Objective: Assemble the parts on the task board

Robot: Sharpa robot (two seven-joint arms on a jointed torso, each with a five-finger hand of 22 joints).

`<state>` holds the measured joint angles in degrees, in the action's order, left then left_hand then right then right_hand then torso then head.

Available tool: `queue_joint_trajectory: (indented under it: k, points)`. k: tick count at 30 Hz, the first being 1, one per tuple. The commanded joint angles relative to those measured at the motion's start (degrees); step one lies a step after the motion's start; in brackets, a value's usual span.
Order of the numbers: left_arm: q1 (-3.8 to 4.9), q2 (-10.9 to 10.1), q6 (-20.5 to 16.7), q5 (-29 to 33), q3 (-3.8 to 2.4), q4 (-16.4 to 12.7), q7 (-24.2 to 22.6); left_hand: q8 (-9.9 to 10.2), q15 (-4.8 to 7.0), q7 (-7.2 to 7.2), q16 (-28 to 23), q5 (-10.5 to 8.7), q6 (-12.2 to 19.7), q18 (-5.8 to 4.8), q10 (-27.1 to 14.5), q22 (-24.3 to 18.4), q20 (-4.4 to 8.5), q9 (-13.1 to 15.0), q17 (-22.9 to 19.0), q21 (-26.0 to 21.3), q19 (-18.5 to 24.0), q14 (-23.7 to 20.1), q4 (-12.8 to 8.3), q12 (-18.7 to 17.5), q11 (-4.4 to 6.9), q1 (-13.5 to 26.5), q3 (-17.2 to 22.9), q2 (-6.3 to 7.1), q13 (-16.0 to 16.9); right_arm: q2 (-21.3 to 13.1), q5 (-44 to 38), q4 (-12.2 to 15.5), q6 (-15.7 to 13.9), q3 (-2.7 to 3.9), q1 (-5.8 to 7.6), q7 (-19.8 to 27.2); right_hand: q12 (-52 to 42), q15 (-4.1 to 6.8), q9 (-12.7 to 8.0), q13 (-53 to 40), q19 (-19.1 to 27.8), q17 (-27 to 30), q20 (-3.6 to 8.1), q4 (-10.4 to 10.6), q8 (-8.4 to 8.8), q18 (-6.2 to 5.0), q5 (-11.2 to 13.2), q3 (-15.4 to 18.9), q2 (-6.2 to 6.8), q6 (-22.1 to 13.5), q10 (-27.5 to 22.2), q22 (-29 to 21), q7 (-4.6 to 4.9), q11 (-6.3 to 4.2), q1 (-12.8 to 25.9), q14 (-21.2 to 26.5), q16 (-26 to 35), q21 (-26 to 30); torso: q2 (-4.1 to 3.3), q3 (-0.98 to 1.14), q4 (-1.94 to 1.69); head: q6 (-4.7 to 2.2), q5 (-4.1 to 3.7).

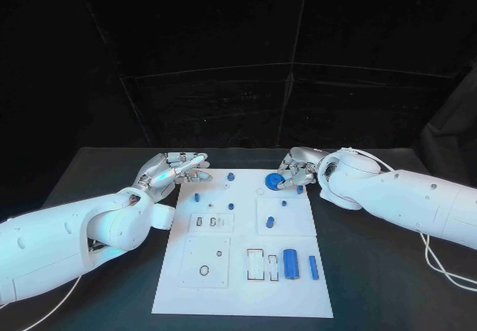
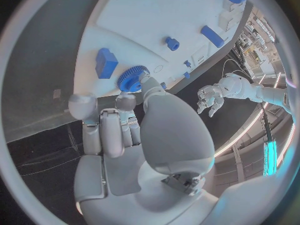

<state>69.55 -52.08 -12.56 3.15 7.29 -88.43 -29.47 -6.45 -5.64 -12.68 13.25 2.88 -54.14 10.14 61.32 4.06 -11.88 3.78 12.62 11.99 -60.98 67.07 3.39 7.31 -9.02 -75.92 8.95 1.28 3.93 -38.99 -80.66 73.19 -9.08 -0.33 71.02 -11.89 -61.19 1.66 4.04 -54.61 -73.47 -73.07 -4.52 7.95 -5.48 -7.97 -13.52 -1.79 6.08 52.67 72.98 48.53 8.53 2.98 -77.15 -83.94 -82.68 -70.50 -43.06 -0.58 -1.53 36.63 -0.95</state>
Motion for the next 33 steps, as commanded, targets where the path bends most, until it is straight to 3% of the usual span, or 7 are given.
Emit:
queue_joint_trajectory:
  k: [1, 6, 16, 33]
  points:
    - [0.1, 0.1, 1.0, 0.1, -0.05, 0.0, 0.4, 0.4, -0.16, -0.14, -0.2, -0.06, 0.3, 0.28, -0.3, -0.1, -0.07, 0.0, 0.1, -0.4, -0.2, -0.4, -0.4, -0.2, -0.18, -0.1, 0.1, -0.55, -0.1, 0.3, -2.6, 0.1, -1.1, 0.04, 0.12, 1.8, -3.2, -0.21, 0.1, -3.6, -0.8, -1.2, 0.0, -0.1, -0.27, 0.74, -0.4, 0.6, -0.06, 0.4, 1.5, 1.1, -0.38, 0.04, -0.8, -3.4, -0.6, -0.7, 0.0, 0.02, 0.01, 0.04, -0.05]
    - [0.1, 0.2, 1.1, 0.1, -0.04, 0.1, 0.4, 0.4, -0.16, -0.14, -0.2, -0.06, 0.3, 0.28, -0.3, -0.1, -0.07, 0.0, 0.1, -0.4, -0.2, -0.4, -0.4, -0.2, -0.18, -0.1, 0.1, -0.55, -0.1, 0.5, -4.8, 0.2, -1.9, 0.03, 0.12, 2.2, -7.9, -0.22, 0.1, -9.1, -1.4, -3.1, -0.03, -0.4, -0.52, 1.01, -0.4, 0.9, -0.36, 0.8, 3.7, 2.8, -0.42, 0.02, -1.4, -3.6, -1.5, -1.8, -0.02, 0.03, -0.01, 0.12, -0.13]
    - [0.1, 0.3, 2.3, 0.1, -0.04, 0.2, 0.9, 0.4, -0.16, -0.15, -0.3, -0.07, 0.4, 0.29, -0.4, -0.1, -0.08, 0.0, 0.1, -0.4, -0.3, -0.4, -0.5, -0.2, -0.19, -0.1, 0.2, -0.61, -0.1, 0.8, -6.8, 0.1, -1.2, 0.03, 0.11, 1.3, -8.9, -0.27, 0.0, -10.4, -1.4, -3.6, -0.07, -0.8, -0.46, 1.09, 0.4, 1.1, -0.6, 0.7, 3.9, 3.4, -0.36, 0.07, -2.0, -3.7, -1.8, -2.3, -0.04, 0.02, -0.01, 0.13, -0.17]
    - [0.09, 0.6, 2.8, 0.1, -0.04, 0.4, 1.3, 0.5, -0.22, -0.19, -0.4, -0.08, 0.5, 0.27, -0.6, -0.1, -0.11, 0.0, 0.2, -0.6, -0.2, -0.6, -0.7, -0.3, -0.24, -0.1, 0.2, -0.61, -0.1, 1.9, -9.8, -0.8, 2.6, 0.0, 0.08, 0.0, -12.8, -0.38, 0.0, -15.2, -1.9, -4.9, -0.17, -1.6, -0.59, 1.32, 1.0, 0.8, -1.39, 1.1, 6.1, 4.9, -0.27, 0.17, -3.0, -3.8, -2.4, -3.2, -0.05, 0.02, -0.06, 0.69, -0.04]
